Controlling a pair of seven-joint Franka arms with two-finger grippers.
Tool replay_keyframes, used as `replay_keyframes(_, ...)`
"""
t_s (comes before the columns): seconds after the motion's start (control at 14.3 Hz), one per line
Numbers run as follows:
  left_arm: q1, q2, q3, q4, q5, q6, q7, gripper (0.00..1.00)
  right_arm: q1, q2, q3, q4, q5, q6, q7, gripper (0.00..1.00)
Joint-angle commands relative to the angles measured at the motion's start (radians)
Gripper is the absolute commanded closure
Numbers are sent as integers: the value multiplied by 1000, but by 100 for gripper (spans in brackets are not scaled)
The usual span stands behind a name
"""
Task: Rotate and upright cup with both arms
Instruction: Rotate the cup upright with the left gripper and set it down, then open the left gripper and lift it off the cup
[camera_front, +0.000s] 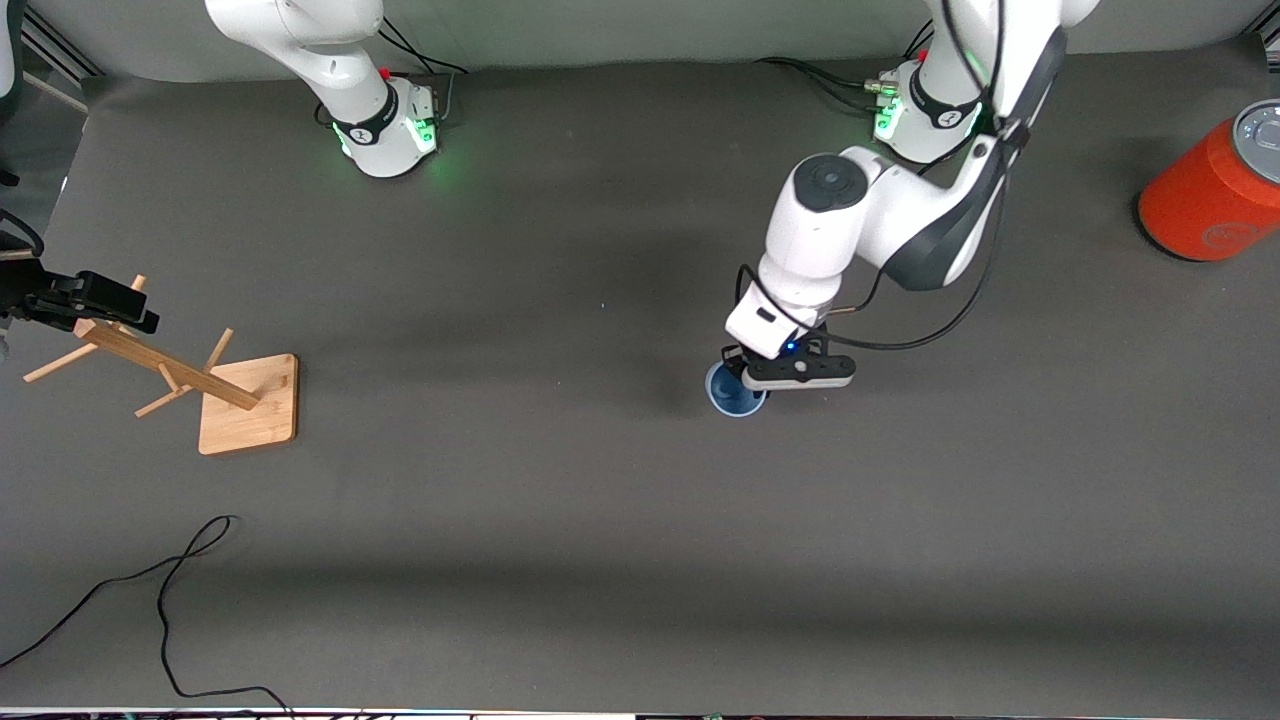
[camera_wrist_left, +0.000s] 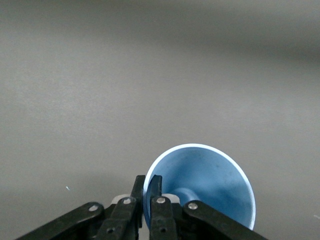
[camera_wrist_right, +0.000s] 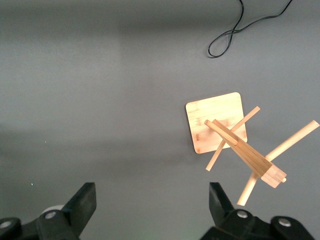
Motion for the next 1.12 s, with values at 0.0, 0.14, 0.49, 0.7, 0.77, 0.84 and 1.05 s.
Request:
replay_keyframes(0.0,-59,36,7,-3,179,11,-229,100,2,-4,-1,-9,-4,11,-20,0)
replay_keyframes(0.14,-93,58,7,-3,278,9,-374,100,2,-1,1,-9,-5,11,-20,0)
replay_keyframes(0.49,-142,110,7,-20,485,9,-641,100,2,-1,1,-9,-6,11,-20,0)
replay_keyframes(0.7,-159,153,7,-28,604,6,-776,100,4,-1,1,-9,-6,13,-20,0)
replay_keyframes(0.77,-159,162,7,-28,621,8,-785,100,2,0,1,-9,-6,13,-20,0)
replay_keyframes(0.84,-159,162,6,-26,627,3,-781,74,2,-1,1,-9,-6,13,-20,0)
replay_keyframes(1.05,-144,118,3,-16,615,-6,-772,0,2,0,1,-9,-6,14,-20,0)
